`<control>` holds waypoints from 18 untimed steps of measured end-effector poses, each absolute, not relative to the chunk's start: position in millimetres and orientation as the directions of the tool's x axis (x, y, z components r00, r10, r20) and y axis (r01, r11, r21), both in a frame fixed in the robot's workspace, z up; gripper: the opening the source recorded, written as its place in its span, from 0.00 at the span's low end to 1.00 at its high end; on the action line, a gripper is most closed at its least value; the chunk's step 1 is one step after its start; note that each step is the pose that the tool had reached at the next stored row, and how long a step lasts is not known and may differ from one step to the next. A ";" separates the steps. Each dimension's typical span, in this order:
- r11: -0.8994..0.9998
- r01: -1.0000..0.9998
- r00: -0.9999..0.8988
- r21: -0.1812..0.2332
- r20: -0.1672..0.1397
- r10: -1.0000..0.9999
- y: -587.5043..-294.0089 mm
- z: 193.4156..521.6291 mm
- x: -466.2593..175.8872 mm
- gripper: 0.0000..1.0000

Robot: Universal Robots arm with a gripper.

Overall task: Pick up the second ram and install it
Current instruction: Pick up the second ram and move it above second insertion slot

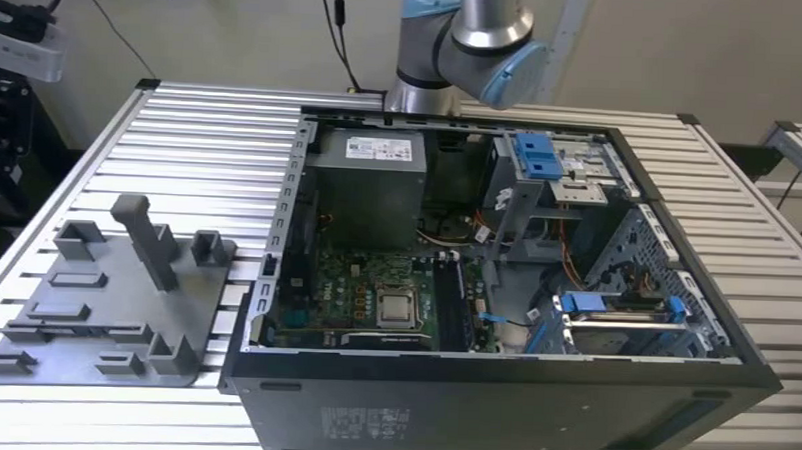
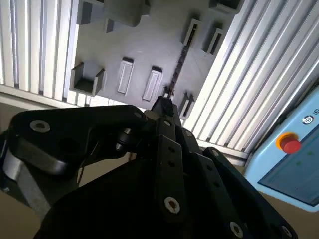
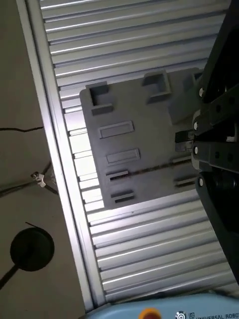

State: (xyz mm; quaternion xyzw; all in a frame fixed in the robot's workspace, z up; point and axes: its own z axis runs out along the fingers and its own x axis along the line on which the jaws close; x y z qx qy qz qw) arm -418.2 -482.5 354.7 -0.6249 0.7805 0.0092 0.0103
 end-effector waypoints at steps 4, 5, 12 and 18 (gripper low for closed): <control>0.175 -0.985 -0.175 0.000 -0.028 -0.984 -482.5 353.8 -418.3 0.11; 0.167 -0.986 -0.167 -0.001 -0.029 -0.986 -482.5 353.7 -418.3 0.11; 0.160 -0.987 -0.160 -0.001 -0.029 -0.987 -482.6 353.6 -418.2 0.11; 0.160 -0.987 -0.160 -0.001 -0.029 -0.987 -482.5 353.6 -418.3 0.30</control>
